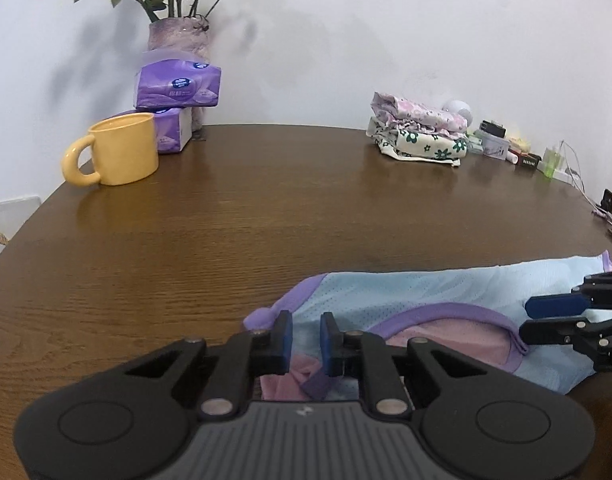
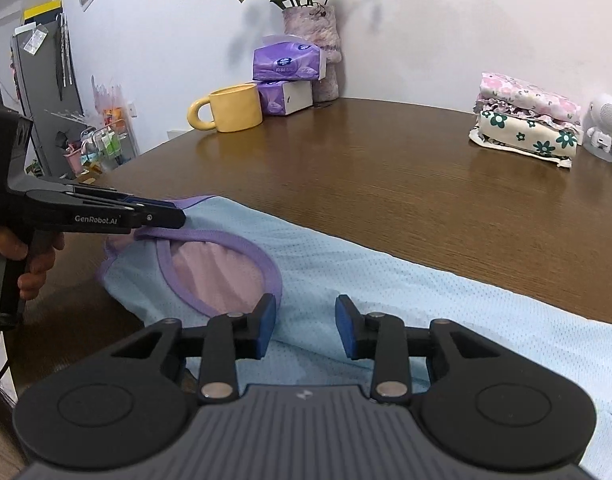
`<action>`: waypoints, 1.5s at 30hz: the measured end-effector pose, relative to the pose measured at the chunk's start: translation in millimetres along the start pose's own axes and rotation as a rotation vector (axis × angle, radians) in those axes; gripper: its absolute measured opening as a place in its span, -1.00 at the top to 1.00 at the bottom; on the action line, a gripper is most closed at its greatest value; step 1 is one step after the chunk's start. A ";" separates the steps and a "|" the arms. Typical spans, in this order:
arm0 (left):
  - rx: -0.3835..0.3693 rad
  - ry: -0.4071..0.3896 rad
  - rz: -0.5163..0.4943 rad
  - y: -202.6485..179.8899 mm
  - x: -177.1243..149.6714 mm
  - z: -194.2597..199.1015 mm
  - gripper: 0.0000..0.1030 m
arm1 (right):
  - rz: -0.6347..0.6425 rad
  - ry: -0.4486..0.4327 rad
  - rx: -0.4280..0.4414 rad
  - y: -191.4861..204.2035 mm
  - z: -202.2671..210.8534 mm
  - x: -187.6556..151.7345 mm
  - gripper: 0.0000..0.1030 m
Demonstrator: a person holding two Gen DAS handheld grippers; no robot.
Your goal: Fold clothes
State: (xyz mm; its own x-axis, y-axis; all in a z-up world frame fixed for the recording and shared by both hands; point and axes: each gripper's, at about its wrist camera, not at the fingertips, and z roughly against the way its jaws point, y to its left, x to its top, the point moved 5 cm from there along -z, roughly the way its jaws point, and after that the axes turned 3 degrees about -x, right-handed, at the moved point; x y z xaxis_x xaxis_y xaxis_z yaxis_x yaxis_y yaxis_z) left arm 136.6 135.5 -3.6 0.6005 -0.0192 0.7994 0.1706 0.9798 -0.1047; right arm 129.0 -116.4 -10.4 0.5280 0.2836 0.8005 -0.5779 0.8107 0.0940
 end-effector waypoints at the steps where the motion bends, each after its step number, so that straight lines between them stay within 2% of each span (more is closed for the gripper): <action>1: 0.003 -0.003 -0.004 -0.7 -0.7 -0.1 0.73 | 0.003 0.002 0.000 1.1 -0.8 -0.9 0.34; 5: 0.000 -0.008 0.002 -1.2 -1.1 0.4 0.71 | -0.014 -0.009 -0.023 -3.4 3.6 -1.9 0.34; 7: -0.003 -0.009 0.018 -0.2 0.7 1.7 0.57 | -0.035 -0.024 -0.045 -10.1 9.6 -1.2 0.34; 10: 0.002 -0.037 0.027 -2.9 6.0 7.2 0.49 | -0.068 -0.038 -0.083 -21.3 16.7 -2.2 0.34; 13: 0.014 -0.033 0.014 -7.1 5.9 5.6 0.48 | -0.098 -0.017 -0.121 -32.8 17.3 -9.5 0.34; 16: 0.029 -0.011 0.017 -6.5 1.0 -0.8 0.48 | -0.095 -0.022 -0.134 -35.5 20.4 -14.9 0.34; 21: 0.031 -0.017 0.039 -4.2 0.1 0.8 0.47 | -0.113 -0.043 -0.157 -44.3 30.1 -19.6 0.33; 27: 0.034 -0.050 0.045 -9.2 2.8 12.5 0.36 | -0.128 -0.050 -0.271 -68.8 43.8 -24.4 0.29; 31: 0.047 -0.058 0.035 -13.7 2.4 16.0 0.34 | -0.154 -0.041 -0.309 -79.3 45.0 -29.7 0.24; 37: 0.062 -0.021 0.061 -9.4 -6.4 8.7 0.34 | -0.152 -0.029 -0.335 -81.2 43.2 -33.4 0.21; 45: 0.069 -0.023 0.094 -2.6 -10.7 9.2 0.32 | -0.144 -0.017 -0.358 -80.2 40.8 -35.1 0.13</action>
State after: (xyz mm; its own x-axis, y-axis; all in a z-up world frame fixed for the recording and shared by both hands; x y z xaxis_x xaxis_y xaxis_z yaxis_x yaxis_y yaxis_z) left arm 122.5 135.1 -6.5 0.5928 0.0772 0.8016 0.0601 0.9884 -0.1397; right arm 131.3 -212.2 -21.9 0.5758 0.1476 0.8042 -0.2429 0.9700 -0.0041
